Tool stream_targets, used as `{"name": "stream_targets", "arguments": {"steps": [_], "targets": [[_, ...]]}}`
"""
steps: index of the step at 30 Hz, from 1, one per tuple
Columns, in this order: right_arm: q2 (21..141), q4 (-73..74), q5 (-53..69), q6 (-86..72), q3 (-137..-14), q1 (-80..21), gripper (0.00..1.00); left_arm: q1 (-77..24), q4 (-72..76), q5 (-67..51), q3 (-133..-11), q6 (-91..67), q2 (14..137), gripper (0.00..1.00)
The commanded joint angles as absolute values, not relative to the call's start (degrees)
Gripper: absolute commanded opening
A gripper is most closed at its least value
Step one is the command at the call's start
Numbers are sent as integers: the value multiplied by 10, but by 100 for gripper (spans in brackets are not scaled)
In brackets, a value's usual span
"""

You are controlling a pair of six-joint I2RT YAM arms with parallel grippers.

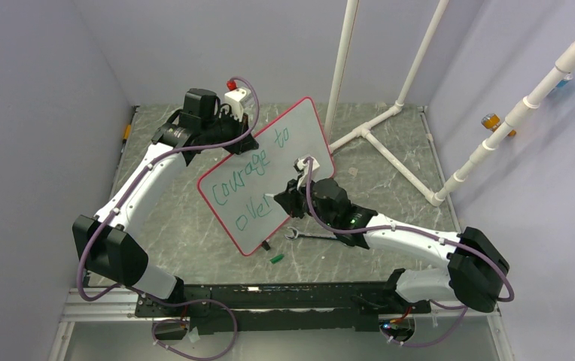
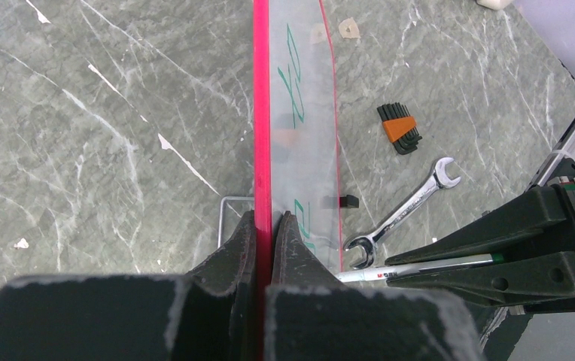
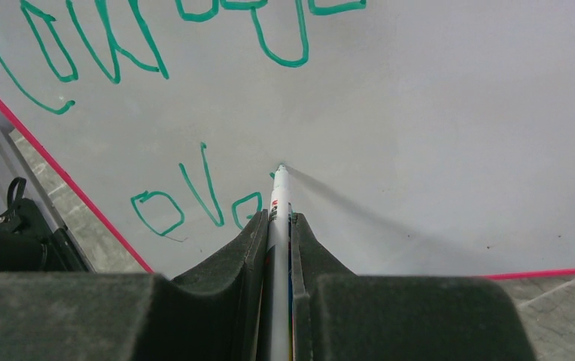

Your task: Write a sentence on the whiteboard

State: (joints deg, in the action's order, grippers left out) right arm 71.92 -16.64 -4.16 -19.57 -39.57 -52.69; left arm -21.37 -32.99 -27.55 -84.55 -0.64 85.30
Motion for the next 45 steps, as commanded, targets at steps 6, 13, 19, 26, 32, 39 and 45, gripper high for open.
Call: {"name": "stream_targets", "arguments": {"steps": [6,13,19,26,32,39,45], "targets": [[667,-156,-62,-187,-409,-519,0,-214,-377,-183,-844,65,841,0],[633,-150,-73,-185,-388,-511,0,-215,-378,-185,-845,65,842,0],[657,-169,-54,-192,-380,-493,0,-215,-377,-185,-845,64,842,0],[688,-195,-34,-192,-386,-472,0,-215,-377,-184,-845,65,845,0],[706,-204,-18,-189,-394,-466,0,-215,-377,-183,-845,65,846,0],[712,-230,17,-187,-380,-465,0,-215,-378,-184,-845,65,847,0],[724,-244,39,-192,-366,-465,0,-215,-378,-185,-847,65,847,0]]}}
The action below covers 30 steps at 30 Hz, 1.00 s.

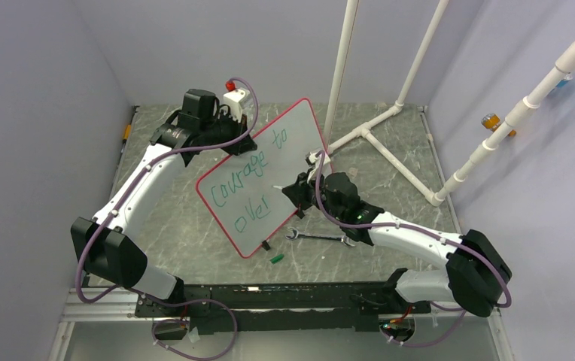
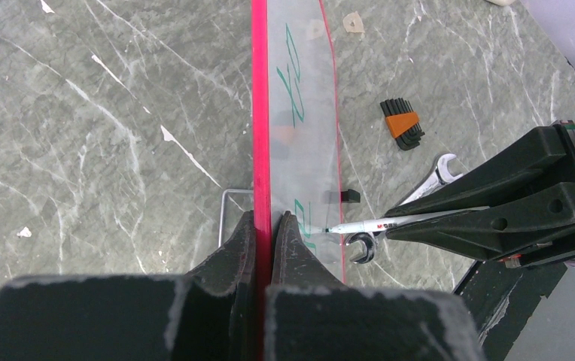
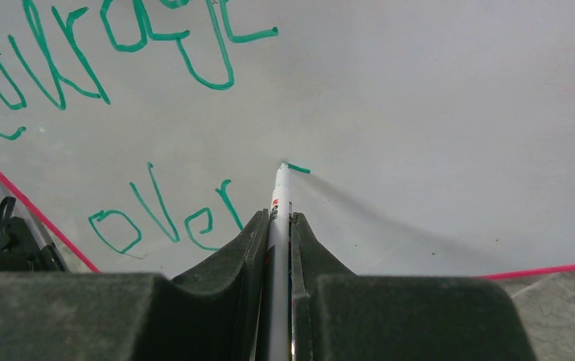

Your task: Write a sentence on the whiteboard

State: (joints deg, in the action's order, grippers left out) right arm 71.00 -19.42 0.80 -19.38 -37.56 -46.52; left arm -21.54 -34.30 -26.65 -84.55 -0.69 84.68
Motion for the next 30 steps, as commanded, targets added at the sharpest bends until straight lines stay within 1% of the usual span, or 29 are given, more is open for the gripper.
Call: {"name": "stream_targets", "arguments": {"steps": [1,14,18,25,30], "targets": [[725,-245,40,-194,-363,-465,0,-215,-378,-185,-847,65,847,0],[710,-264,74,-214,-287,-465,0,-215,-378,-189,-849,64,847,0],[701,-252,45,-217,-280,-465,0,-215,-379,-189,-849,64,846,0],[690,-197,-51,-208,-320,-464,0,-215,-378,-191,-849,63,846,0],[689,-174,-71,-193,-354,-462,0,-215,-378,-192,-850,64,846,0]]}}
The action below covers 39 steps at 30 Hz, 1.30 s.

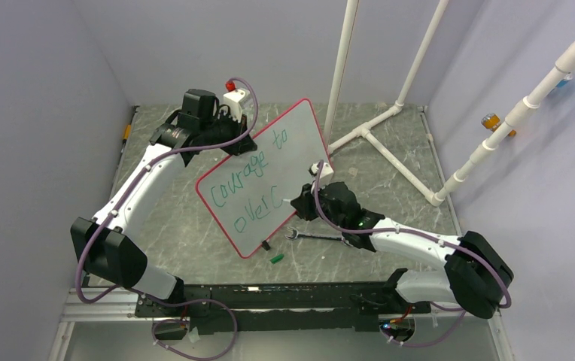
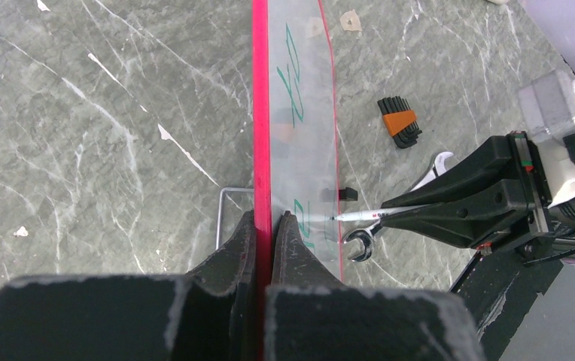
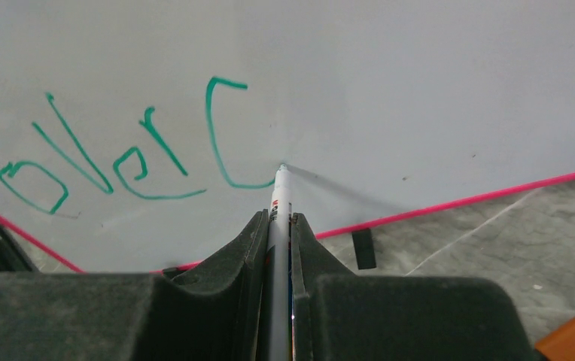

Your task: Write a sentence on the whiteboard

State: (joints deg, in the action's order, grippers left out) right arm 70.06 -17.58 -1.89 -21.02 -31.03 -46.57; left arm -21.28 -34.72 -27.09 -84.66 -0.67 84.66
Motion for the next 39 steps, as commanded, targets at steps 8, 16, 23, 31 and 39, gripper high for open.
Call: {"name": "stream_targets", "arguments": {"steps": [8,16,23,31,39], "targets": [[623,-169,-18,-206,-337,-461,0,-215,-378,-193,-852,64,846,0],[639,-174,-31,-213,-353,-445,0,-214,-378,-200,-852,61,847,0],[681,-205,-4,-216,-359,-428,0,-215,-379,-202,-853,62,849,0],[691,-243,49,-216,-338,-427,0,-215,-380,-202,-854,61,855,0],[699,-240,63,-217,-323,-427,0,-215,-380,-204,-854,61,853,0]]}}
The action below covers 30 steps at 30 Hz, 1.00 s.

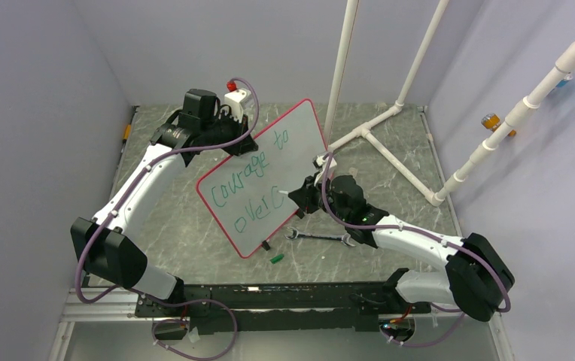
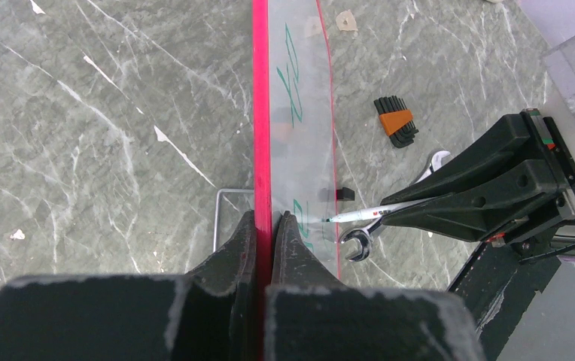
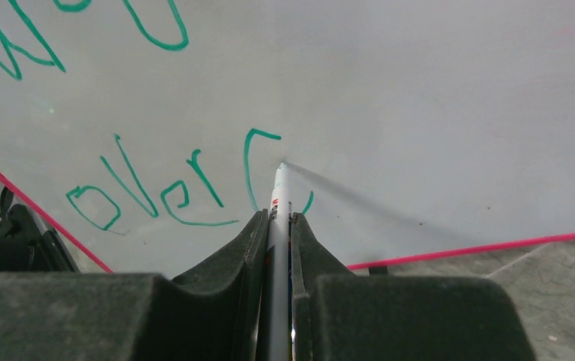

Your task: Write a sentence on the whiteboard

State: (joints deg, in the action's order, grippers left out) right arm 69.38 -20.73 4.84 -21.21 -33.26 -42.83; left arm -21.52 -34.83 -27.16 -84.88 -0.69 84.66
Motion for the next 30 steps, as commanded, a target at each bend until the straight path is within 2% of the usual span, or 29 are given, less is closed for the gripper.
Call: {"name": "stream_targets", "arguments": {"steps": [1,10,20,30], "targets": [[701,-240,64,-218,-319,-427,0,-215,-380,-204,-854,62,853,0],[702,-228,43,-223,-292,-427,0,-215,-379,-204,-854,61,853,0],[694,-189,-16,-219,-331,-416,0,-215,-379,-204,-854,61,853,0],[708,-193,19,-215,-376,-415,0,-215,-381,-204,-854,62,853,0]]}}
